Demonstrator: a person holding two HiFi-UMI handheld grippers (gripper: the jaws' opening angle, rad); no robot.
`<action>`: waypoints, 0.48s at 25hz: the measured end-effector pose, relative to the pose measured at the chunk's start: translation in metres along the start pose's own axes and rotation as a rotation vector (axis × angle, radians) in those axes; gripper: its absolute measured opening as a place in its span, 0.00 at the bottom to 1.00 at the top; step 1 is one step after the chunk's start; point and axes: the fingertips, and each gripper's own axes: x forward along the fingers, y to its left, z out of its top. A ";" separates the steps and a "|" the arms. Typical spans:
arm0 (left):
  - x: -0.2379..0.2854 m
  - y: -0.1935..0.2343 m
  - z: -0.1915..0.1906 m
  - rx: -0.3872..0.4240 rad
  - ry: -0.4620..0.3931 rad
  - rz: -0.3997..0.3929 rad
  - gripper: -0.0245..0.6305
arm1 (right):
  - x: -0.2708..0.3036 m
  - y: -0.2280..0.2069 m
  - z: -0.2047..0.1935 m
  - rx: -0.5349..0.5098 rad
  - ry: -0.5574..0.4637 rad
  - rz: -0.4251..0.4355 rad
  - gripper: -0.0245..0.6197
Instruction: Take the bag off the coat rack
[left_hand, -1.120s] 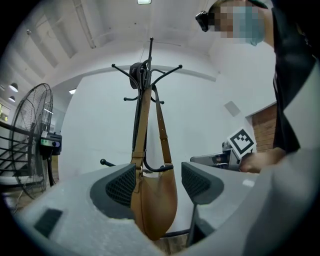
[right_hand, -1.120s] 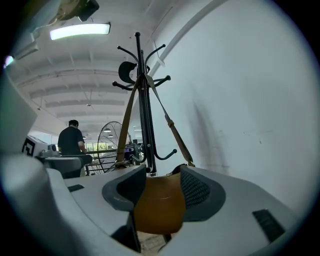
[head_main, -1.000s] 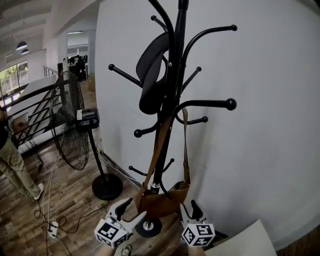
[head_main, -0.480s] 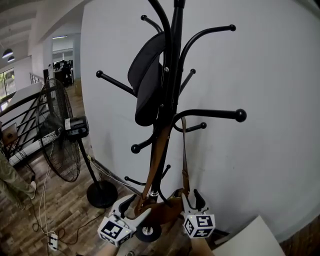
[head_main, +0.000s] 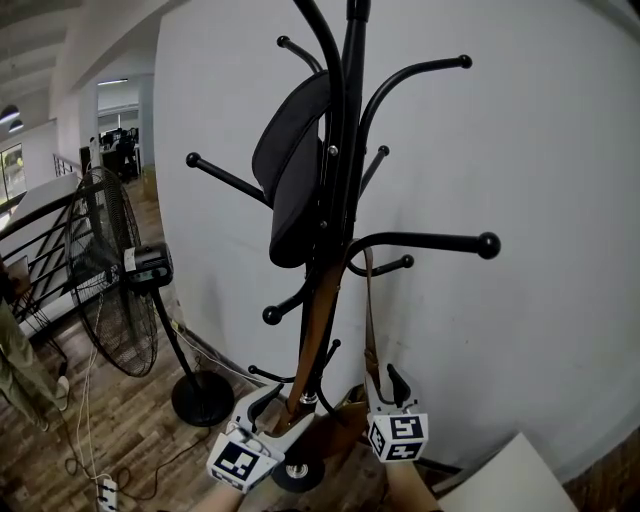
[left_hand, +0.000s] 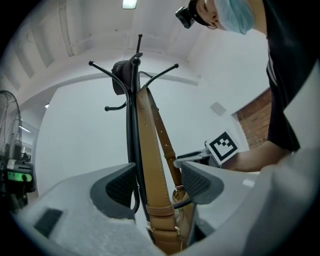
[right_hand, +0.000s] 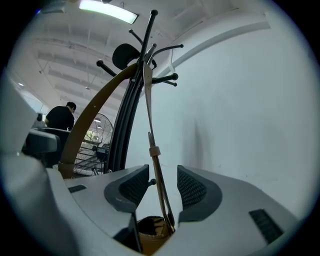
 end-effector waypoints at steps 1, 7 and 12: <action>0.002 0.001 0.002 0.007 -0.003 0.001 0.46 | 0.003 0.000 0.000 -0.009 0.000 0.001 0.28; 0.012 0.005 0.009 0.064 0.015 0.003 0.44 | 0.013 0.001 0.000 -0.019 0.006 -0.002 0.27; 0.019 0.006 0.009 0.100 0.021 -0.002 0.41 | 0.016 0.003 -0.003 -0.013 0.013 -0.005 0.25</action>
